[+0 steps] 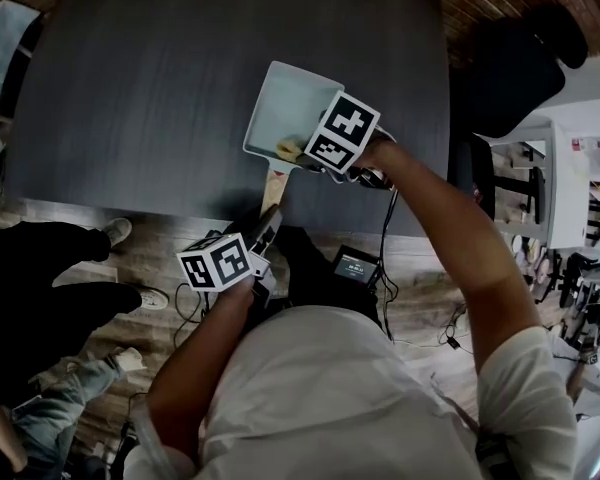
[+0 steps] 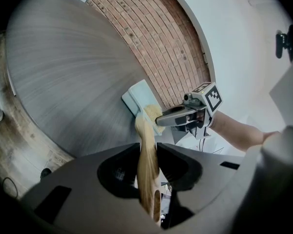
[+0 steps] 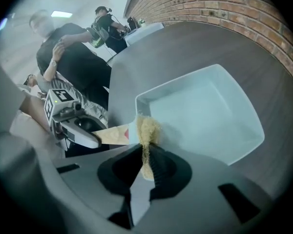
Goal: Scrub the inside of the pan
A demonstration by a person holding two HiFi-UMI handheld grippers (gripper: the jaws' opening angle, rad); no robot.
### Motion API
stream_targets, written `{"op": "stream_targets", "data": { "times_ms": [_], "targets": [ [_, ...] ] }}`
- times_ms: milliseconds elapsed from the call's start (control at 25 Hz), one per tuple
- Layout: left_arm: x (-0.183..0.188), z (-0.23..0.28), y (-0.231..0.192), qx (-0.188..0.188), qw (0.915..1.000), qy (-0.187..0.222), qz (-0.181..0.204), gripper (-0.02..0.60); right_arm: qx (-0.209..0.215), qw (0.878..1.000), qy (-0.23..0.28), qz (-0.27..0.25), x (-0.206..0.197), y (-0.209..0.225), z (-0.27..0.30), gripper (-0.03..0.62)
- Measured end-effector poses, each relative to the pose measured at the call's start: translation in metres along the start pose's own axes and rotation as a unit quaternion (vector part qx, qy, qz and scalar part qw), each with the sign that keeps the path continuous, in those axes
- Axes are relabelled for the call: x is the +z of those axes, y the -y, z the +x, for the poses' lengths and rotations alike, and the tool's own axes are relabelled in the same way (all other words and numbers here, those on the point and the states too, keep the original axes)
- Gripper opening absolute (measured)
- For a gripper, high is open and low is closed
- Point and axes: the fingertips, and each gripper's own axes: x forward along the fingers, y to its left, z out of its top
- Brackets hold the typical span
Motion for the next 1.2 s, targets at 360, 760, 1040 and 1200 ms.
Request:
{"op": "stream_targets", "data": {
  "times_ms": [360,760,1040,1200],
  "targets": [
    [0.000,0.002,0.002,-0.002,1.0000,-0.003,0.001,0.106,-0.050,0.991,0.124,0.031,0.010,0.027,-0.058,0.043],
    [-0.006,0.004,0.002,-0.013,0.9998,-0.016,-0.001,0.106,-0.259,0.946,0.132,0.143,-0.034,0.134,-0.088,0.044],
    [-0.007,0.004,0.003,-0.017,0.9996,-0.021,0.005,0.106,-0.277,0.934,0.123,0.191,-0.039,0.158,-0.081,0.044],
    [-0.010,0.005,0.006,-0.023,0.9992,-0.031,0.012,0.106,-0.270,0.935,0.113,0.200,-0.039,0.160,-0.073,0.044]
  ]
}}
